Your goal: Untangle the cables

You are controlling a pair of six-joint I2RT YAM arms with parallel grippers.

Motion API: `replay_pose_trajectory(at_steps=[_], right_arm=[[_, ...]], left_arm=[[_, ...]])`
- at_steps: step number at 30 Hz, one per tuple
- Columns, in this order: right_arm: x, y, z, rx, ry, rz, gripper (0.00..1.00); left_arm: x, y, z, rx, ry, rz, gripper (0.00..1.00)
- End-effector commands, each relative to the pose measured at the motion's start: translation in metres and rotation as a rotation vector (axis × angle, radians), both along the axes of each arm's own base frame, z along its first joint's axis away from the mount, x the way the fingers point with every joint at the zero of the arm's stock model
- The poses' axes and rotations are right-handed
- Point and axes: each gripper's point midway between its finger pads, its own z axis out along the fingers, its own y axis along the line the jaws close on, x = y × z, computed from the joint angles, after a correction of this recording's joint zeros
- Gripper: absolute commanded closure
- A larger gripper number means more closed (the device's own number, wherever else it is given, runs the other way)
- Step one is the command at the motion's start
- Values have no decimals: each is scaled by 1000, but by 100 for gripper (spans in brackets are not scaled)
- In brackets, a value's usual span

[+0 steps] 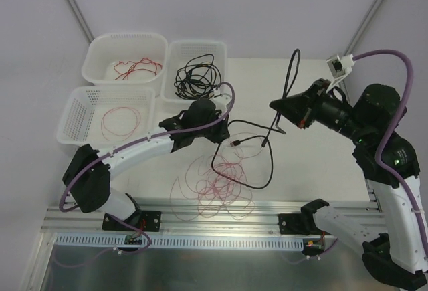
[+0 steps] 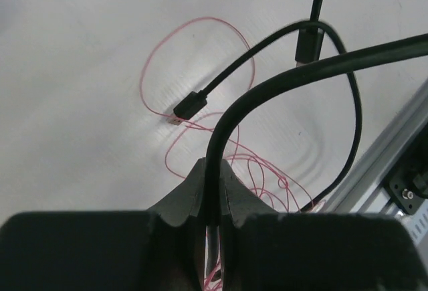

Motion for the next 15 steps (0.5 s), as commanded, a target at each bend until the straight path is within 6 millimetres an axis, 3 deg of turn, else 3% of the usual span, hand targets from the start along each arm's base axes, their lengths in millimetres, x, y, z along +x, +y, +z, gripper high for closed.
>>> replay_pose_trajectory(at_steps=[1, 2, 3, 4, 5, 6, 9, 11, 14, 15], right_arm=[[18, -29, -69, -175, 48, -174, 99], [21, -34, -86, -207, 75, -205, 99], [24, -42, -103, -247, 107, -252, 99], [24, -47, -130, -290, 149, -268, 99], [26, -53, -143, -313, 167, -298, 99], [26, -55, -156, -332, 189, -309, 99], [24, -59, -183, -356, 234, -321, 99], [23, -59, -192, -360, 254, -322, 99], [24, -59, -191, -360, 252, -325, 99], [24, -60, -187, -360, 239, -330, 99]], left_arm=[[22, 17, 110, -37, -284, 51, 100], [23, 26, 121, -12, -311, 65, 100], [26, 34, 159, -39, -388, 99, 100], [27, 39, 176, -35, -440, 98, 100], [25, 43, 193, -46, -474, 100, 100], [19, 49, 225, -82, -526, 108, 100], [-12, 44, 281, -171, -627, 39, 100], [-36, 33, 299, -228, -650, -44, 100], [-35, 29, 294, -207, -647, -44, 100], [-35, 28, 284, -164, -623, -37, 100]])
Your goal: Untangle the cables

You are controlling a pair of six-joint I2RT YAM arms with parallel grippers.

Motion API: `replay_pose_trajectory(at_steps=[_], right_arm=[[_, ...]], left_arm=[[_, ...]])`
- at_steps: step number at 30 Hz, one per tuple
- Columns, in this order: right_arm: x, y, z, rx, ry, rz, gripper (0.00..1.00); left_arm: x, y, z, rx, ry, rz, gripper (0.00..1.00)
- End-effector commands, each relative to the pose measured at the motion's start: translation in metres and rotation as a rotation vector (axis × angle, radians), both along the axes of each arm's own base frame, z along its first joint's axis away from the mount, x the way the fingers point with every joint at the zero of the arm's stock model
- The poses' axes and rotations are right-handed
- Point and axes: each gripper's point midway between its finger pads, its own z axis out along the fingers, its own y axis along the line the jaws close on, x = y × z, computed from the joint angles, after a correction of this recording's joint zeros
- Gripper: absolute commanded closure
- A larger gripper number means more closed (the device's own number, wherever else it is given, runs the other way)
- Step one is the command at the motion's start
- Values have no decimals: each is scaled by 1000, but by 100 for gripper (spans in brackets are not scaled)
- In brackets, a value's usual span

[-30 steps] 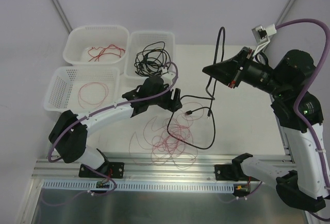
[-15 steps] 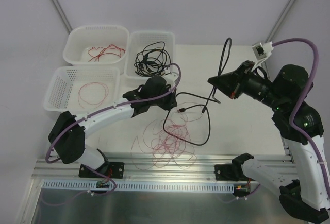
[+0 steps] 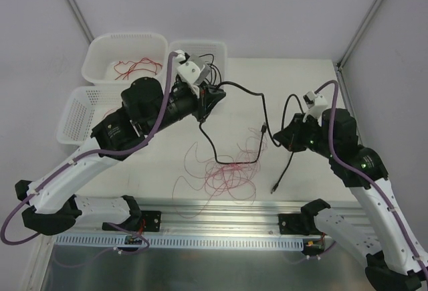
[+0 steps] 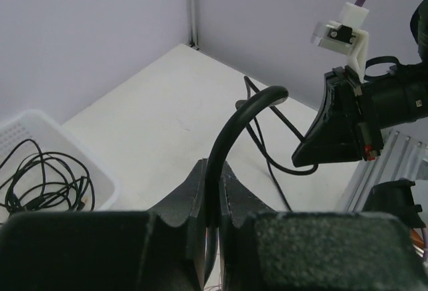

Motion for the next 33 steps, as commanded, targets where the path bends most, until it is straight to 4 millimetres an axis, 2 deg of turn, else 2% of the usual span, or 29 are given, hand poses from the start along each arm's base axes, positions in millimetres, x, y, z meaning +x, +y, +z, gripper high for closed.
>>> replay_pose_trajectory(at_steps=[1, 2, 3, 5, 7, 9, 10, 11, 13, 14, 15, 16, 17, 18, 19, 20, 21, 23, 25, 29, 32, 33], right_arm=[[5, -12, 20, -18, -89, -46, 99], [7, -16, 22, -36, -105, -59, 99], [6, -19, 30, -39, -126, -70, 99], [8, -26, 37, -63, -156, -95, 100], [10, -31, 56, -78, -208, -103, 99], [14, -36, 68, -110, -238, -111, 99], [13, -37, 93, -91, -290, -117, 99], [13, -36, 103, -85, -310, -112, 99], [16, -34, 124, -64, -355, -109, 99], [17, -33, 127, -59, -363, -109, 99], [20, -32, 130, -51, -377, -109, 99], [21, -31, 129, -50, -378, -113, 99], [25, -30, 121, -58, -359, -113, 99], [27, -29, 116, -60, -349, -113, 99], [28, -26, 110, -61, -332, -106, 99], [30, -23, 98, -71, -302, -90, 99], [31, -22, 91, -79, -286, -87, 99], [33, -20, 82, -89, -259, -81, 99], [34, -18, 70, -103, -233, -67, 99], [38, -6, 56, -97, -187, -20, 99], [42, 2, 38, -102, -119, 8, 96], [44, 6, 21, -113, -68, 17, 94]], left_arm=[[2, -7, -19, 106, 16, 26, 100], [-5, -7, -8, 94, -5, 17, 100], [-23, -9, 3, 78, -36, -20, 100], [-22, 4, 20, 61, -92, 29, 100], [-14, 24, 36, 49, -145, 116, 100], [-14, 42, 61, 12, -188, 161, 100], [-19, 43, 72, -8, -210, 137, 100], [-34, 41, 94, -60, -241, 58, 100], [-48, 37, 117, -116, -262, -18, 100], [-57, 40, 135, -159, -280, -54, 100], [-65, 34, 139, -169, -289, -106, 100], [-66, 32, 140, -166, -298, -119, 100], [-63, 30, 133, -143, -301, -110, 100], [-41, 39, 132, -131, -326, 22, 100], [-23, 42, 122, -97, -326, 115, 100], [2, 36, 96, -23, -304, 199, 100], [12, 37, 82, 33, -286, 248, 100], [13, 30, 62, 67, -252, 235, 100], [10, 25, 55, 45, -224, 200, 100], [27, 28, 41, 64, -187, 256, 100], [30, 22, 34, 85, -180, 247, 100], [31, 21, 30, 90, -170, 247, 100]])
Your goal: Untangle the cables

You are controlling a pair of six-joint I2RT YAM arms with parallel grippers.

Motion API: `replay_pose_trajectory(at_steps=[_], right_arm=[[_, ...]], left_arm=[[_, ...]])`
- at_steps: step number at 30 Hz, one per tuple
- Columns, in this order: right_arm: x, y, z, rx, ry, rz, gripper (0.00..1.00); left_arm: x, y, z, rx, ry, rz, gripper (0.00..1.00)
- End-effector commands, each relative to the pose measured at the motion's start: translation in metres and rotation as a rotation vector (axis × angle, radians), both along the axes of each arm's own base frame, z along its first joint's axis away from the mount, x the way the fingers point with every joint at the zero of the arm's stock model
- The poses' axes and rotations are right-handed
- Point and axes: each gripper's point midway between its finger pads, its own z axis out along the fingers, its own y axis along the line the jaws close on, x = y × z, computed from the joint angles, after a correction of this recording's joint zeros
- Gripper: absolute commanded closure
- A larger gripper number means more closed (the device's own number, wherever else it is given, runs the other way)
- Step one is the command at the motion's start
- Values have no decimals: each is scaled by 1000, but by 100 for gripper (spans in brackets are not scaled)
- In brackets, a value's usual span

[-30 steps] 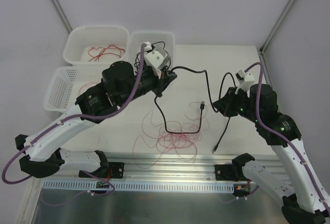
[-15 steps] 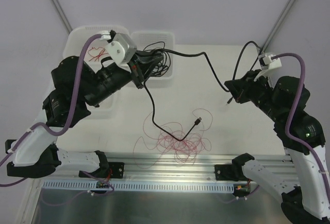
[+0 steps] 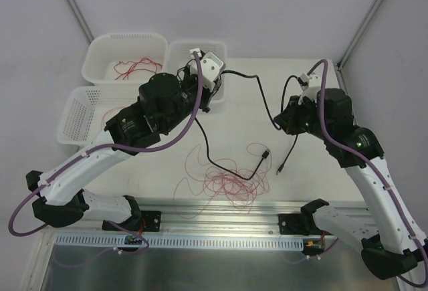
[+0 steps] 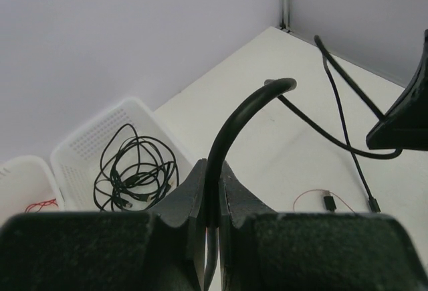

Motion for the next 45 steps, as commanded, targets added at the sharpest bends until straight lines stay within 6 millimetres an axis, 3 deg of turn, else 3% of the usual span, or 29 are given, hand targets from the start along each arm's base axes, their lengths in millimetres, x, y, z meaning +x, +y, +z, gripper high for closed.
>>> replay_pose_trajectory(at_steps=[1, 7, 11, 14, 17, 20, 23, 32, 37, 40, 41, 44, 45], right_arm=[[4, 9, -22, 0, 63, 31, 94], [17, 10, -105, -105, 256, 2, 81], [24, 15, -138, -138, 334, 7, 73], [23, 19, -150, -132, 363, 26, 53], [17, 17, -165, -146, 398, 30, 46], [9, 17, -179, -149, 430, 48, 46], [-4, 18, -207, -153, 491, 67, 46], [-4, 21, -249, -180, 567, 81, 47], [-4, 23, -245, -170, 548, 98, 48], [1, 27, -211, -121, 466, 103, 44], [9, 30, -184, -97, 399, 101, 39], [11, 27, -146, -86, 328, 88, 27], [12, 25, -123, -70, 280, 82, 25]], left_arm=[[-3, 10, 29, -103, -33, 18, 100], [1, 16, 20, -103, -13, 62, 100], [9, 23, 25, -118, -15, 124, 100], [17, 27, 24, -112, -11, 177, 100], [20, 26, 23, -113, -4, 183, 100], [21, 25, 23, -117, -2, 182, 100], [22, 26, 22, -114, 0, 182, 100], [23, 32, 26, -118, -3, 195, 100], [26, 34, 19, -101, 2, 208, 100], [27, 32, 6, -80, 22, 212, 100], [28, 33, 4, -77, 26, 216, 100], [33, 31, -16, -47, 55, 233, 100], [35, 29, -26, -30, 68, 238, 100]])
